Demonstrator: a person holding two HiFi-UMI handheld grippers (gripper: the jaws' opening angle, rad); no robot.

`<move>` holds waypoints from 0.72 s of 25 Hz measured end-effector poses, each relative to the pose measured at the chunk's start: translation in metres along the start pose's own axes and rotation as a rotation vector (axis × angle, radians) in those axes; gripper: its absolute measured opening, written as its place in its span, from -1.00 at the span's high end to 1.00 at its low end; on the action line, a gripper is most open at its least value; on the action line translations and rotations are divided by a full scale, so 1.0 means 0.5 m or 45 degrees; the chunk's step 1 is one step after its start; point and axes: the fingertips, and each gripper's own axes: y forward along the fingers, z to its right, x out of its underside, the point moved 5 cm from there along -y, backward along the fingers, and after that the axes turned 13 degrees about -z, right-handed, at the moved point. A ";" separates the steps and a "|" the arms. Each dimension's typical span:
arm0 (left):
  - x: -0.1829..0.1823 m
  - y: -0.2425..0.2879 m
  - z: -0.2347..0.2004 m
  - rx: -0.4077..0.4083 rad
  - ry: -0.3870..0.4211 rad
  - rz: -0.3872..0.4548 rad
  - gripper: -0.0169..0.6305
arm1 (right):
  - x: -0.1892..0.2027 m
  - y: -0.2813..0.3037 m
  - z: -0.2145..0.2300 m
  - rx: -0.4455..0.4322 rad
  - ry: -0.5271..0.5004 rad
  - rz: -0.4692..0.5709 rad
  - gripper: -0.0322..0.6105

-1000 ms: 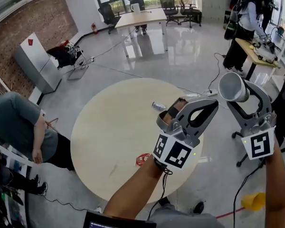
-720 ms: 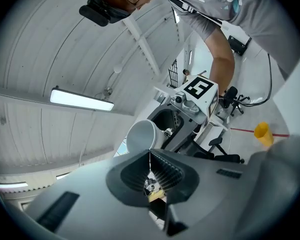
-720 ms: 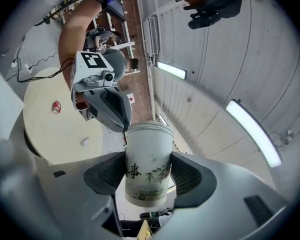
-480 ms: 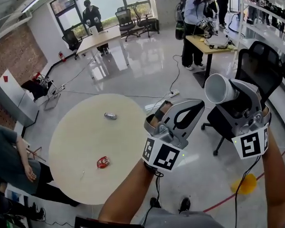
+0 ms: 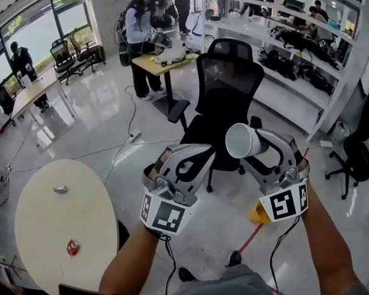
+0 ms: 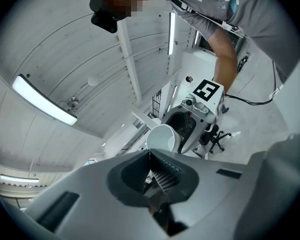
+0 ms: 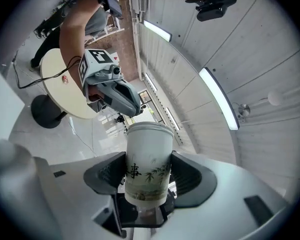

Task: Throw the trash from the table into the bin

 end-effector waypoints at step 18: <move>-0.335 0.610 0.434 0.215 0.012 0.049 0.81 | 0.827 -0.410 0.101 -0.079 0.235 -0.343 0.00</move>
